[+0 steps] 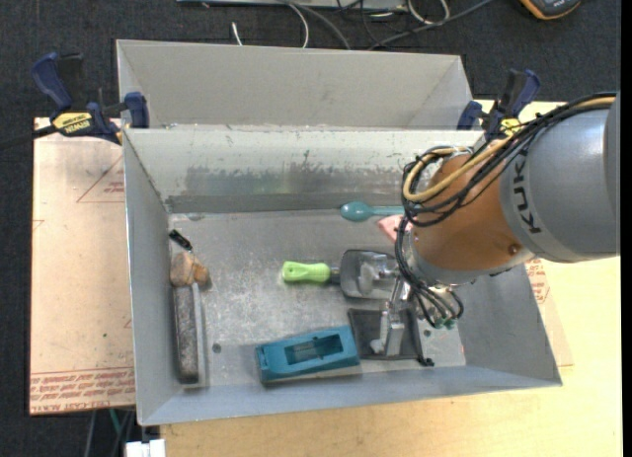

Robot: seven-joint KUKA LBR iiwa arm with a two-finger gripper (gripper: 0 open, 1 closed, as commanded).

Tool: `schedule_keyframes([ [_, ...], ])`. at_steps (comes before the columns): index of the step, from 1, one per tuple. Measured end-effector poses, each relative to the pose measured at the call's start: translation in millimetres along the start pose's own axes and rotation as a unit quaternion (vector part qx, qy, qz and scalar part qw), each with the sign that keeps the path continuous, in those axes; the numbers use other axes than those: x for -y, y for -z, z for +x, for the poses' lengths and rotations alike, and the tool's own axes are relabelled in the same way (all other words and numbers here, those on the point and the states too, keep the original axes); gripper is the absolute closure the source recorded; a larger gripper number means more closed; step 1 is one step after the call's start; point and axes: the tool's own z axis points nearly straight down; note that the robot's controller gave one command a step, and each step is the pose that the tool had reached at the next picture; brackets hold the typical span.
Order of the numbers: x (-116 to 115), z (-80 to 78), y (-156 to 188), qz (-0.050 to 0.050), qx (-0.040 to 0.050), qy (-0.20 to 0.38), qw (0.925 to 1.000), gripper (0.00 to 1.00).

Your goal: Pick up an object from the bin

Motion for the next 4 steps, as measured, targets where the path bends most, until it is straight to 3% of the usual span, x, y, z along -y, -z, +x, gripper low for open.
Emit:
schedule_keyframes([
  [1,0.1,-1.0,0.9,0.0,0.0013,0.0,1.0,1.0],
  [2,0.1,-1.0,0.9,0.0,0.0013,0.0,1.0,1.0],
  [3,43.3,-11.3,-0.1,0.0,0.0029,-0.049,0.9988,0.0],
  [4,42.8,-11.7,0.8,0.0,0.0026,-0.049,0.9988,1.0],
])
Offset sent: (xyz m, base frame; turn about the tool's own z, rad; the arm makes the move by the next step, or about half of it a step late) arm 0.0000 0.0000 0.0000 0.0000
